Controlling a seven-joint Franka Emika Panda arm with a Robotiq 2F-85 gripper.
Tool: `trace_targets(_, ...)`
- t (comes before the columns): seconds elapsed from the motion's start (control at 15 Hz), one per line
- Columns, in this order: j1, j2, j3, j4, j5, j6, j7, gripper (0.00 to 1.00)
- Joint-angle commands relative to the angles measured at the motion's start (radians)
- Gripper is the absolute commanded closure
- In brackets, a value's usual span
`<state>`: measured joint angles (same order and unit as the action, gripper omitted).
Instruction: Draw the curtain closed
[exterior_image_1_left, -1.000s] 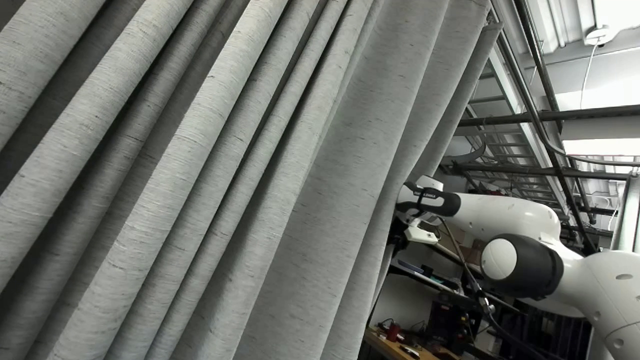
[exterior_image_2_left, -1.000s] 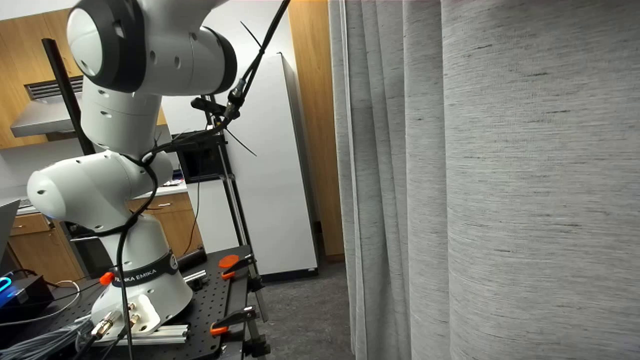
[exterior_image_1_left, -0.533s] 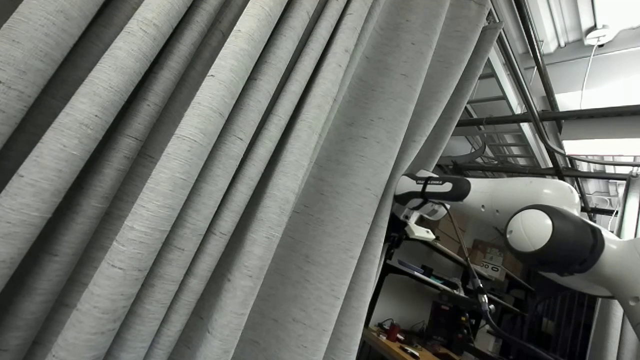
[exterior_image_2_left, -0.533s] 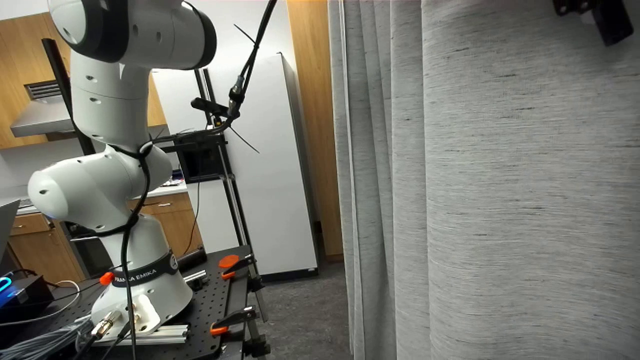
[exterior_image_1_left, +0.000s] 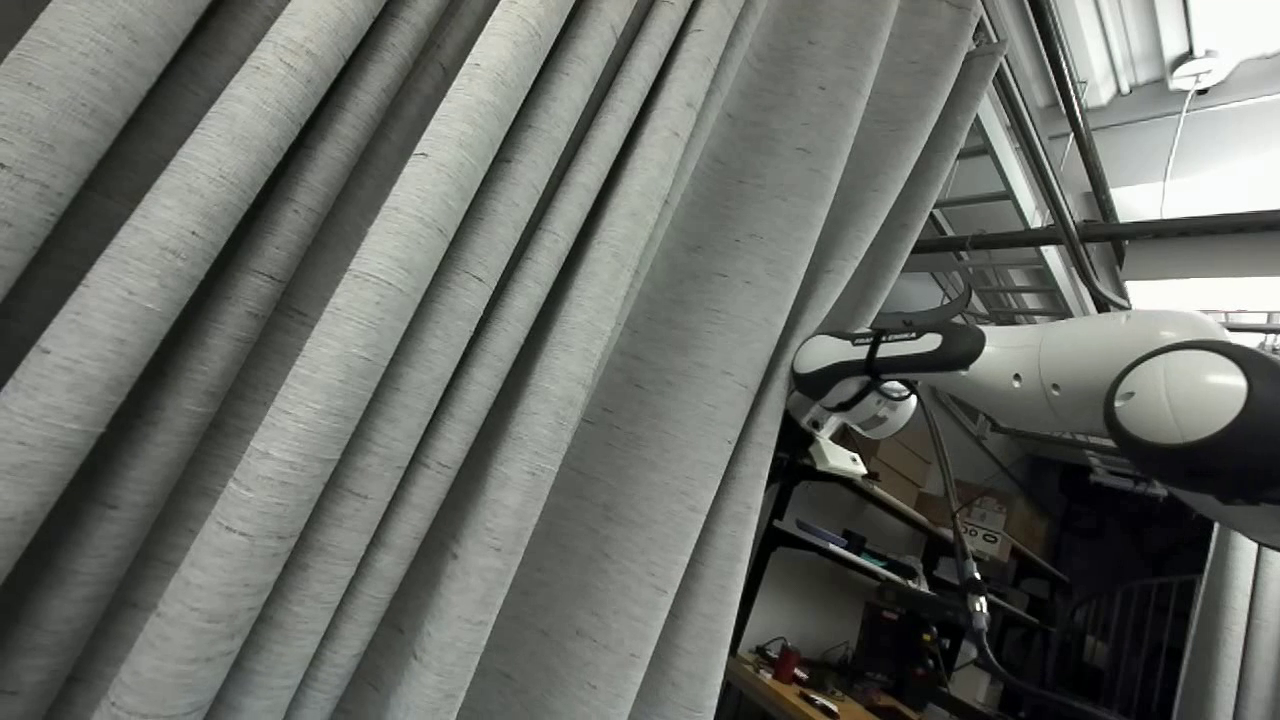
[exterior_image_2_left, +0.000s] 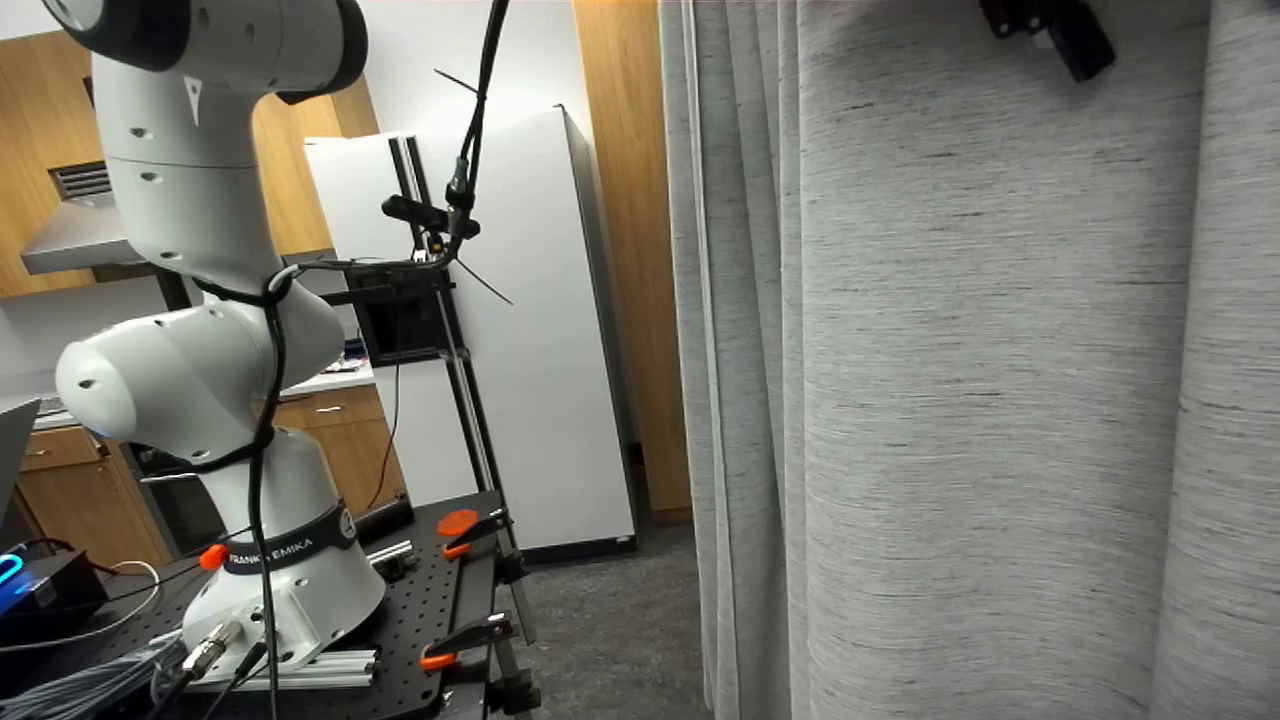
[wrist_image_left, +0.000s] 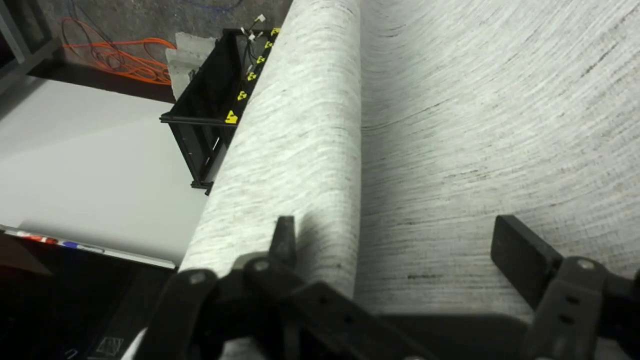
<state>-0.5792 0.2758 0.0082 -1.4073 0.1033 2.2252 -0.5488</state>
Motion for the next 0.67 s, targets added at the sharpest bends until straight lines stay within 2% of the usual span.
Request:
trace_targets(0.0,0.006,-0.167,0.020,-0.247,0.032,0.100,-0.021,0.00)
trace_targets(0.13,0.010,-0.236,0.028,-0.347,0.021,0.122,-0.002,0.00)
trace_targets(0.2,0.083,-0.127,-0.063,-0.191,0.028,0.070,-0.009,0.00)
trace_targets(0.4,0.098,-0.200,-0.069,-0.287,0.020,0.084,-0.005,0.00)
trace_targets(0.6,0.100,-0.214,-0.071,-0.306,0.018,0.085,-0.004,0.00)
